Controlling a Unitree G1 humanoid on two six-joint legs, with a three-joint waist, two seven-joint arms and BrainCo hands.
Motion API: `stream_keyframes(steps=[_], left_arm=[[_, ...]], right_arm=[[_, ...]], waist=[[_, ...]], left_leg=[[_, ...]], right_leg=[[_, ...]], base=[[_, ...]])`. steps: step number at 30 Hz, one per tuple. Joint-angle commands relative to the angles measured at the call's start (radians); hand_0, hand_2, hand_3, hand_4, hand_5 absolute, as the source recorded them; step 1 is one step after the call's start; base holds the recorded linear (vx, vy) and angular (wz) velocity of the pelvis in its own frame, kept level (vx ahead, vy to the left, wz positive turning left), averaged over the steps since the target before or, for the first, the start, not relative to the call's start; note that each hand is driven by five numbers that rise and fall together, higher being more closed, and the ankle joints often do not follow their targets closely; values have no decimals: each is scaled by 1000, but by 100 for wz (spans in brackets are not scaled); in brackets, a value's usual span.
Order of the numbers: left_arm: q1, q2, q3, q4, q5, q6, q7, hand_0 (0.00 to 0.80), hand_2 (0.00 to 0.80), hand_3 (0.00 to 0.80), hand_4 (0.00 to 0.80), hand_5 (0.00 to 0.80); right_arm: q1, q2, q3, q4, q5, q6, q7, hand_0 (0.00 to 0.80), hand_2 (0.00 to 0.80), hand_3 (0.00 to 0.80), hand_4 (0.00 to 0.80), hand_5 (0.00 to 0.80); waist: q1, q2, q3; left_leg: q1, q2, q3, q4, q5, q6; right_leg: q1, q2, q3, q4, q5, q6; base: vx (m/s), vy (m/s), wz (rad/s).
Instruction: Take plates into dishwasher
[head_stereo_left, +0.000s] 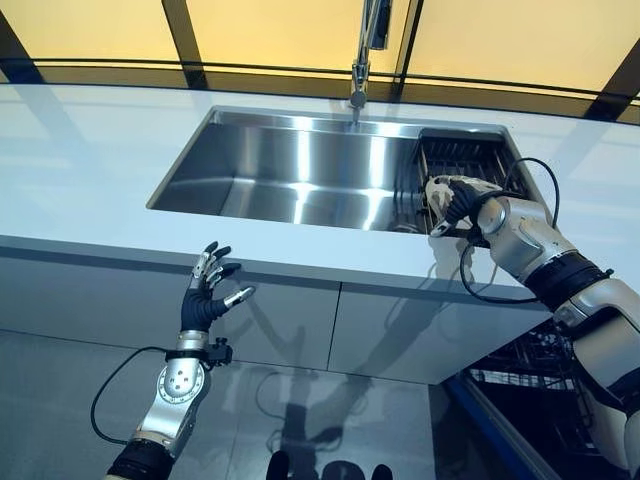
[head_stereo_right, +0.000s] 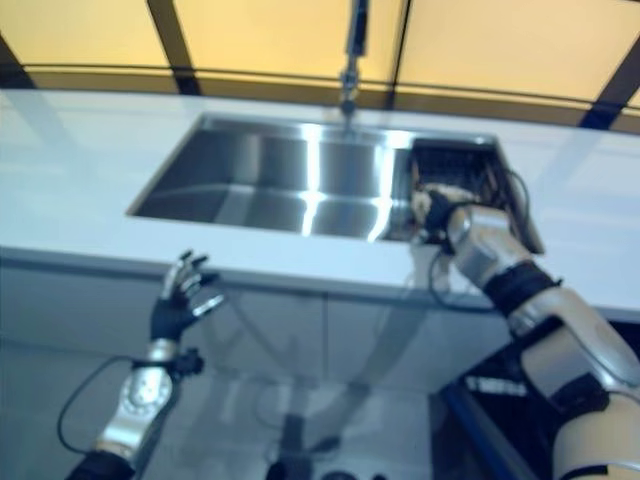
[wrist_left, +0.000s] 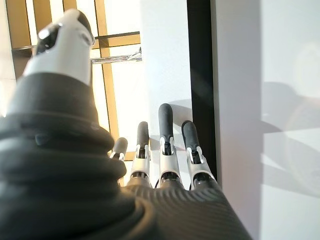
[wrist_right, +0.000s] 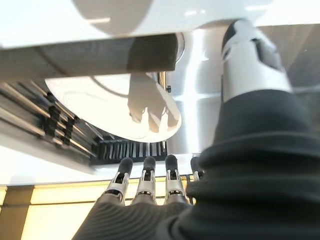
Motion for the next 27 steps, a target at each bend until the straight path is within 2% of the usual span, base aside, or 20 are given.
stream_keyframes(steps=[1,14,27], left_arm=[[5,2,-5,5,21,-8,-2,0,0,0,0,0],[6,21,-1,-11,2,-15,-8,0,0,0,0,0],[19,38,5,-21,-11,-8,-21,0,0,0,0,0]], right_arm=[[-55,-81,62,-53,-81,-38,-33,0,0,0,0,0],[-32,-121,74,-10,-101,-64,-83,0,0,0,0,0],[-96,-176,79,57,-41,-63,-155,0,0,0,0,0]], waist=[[-29,-30,12],[-32,-22,26],[-34,-20,24]], left_leg=[[-7,-22,8,0,-6,34],[-16,-20,10,-1,-5,33],[-21,-16,14,-3,-3,28]], right_leg=[[11,-42,33,25,-2,37],[0,-40,29,24,1,38],[-5,-35,29,22,3,36]], base=[[0,0,0],[0,0,0],[0,0,0]])
